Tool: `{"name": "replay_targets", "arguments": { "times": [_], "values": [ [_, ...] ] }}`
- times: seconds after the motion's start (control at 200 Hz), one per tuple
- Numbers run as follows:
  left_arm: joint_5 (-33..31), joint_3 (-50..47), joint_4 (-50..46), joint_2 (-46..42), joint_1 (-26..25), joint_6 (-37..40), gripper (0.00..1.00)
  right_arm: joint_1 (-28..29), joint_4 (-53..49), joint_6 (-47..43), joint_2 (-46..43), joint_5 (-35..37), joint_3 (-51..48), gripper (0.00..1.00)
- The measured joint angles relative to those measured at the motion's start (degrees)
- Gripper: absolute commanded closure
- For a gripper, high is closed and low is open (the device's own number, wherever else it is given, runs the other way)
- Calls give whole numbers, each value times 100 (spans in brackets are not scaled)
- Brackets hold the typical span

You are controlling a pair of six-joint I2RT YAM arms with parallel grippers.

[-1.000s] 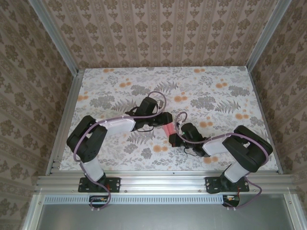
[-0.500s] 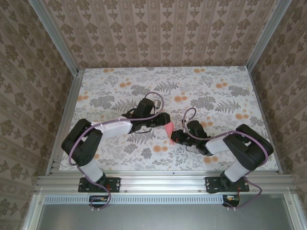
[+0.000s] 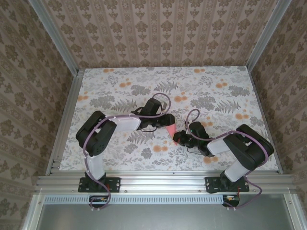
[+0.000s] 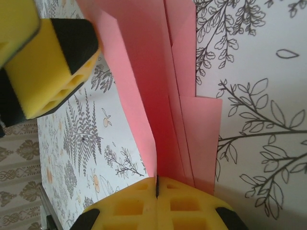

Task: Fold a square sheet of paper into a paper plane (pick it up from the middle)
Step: Fold the wing for the fifth time at the center of the table.

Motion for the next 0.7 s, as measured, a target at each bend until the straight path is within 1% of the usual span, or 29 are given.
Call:
{"name": "replay_targets", "arguments": {
  "times": [0.14,0.235,0.31,0.36,0.395,0.445,0.515,0.57,0.7],
  "values": [
    [87,122,31,234,-2,20,50,0,2,37,0,2,-2,100],
    [107,133,35,299,-2,20,50,-2,0,35,0,0,-2,90],
    [131,184,59,391,-2,20,50,-4,-28,13,-52,-13,0,79],
    [138,199,70,455,-7,22,50,-4,-140,-9,-153,-22,28,75],
    [157,216,74,472,-7,24,50,-4,-299,-63,-245,-13,59,73],
    [170,236,76,479,-4,35,50,-11,-584,-192,-382,13,116,67],
    [177,243,76,496,-7,39,50,-13,-1080,-389,-592,81,232,63],
    [192,247,79,505,-7,42,50,-15,-1493,-573,-796,160,339,58],
    [216,256,76,511,-4,44,50,-13,-2498,-1123,-1235,461,699,56]
  ]
}}
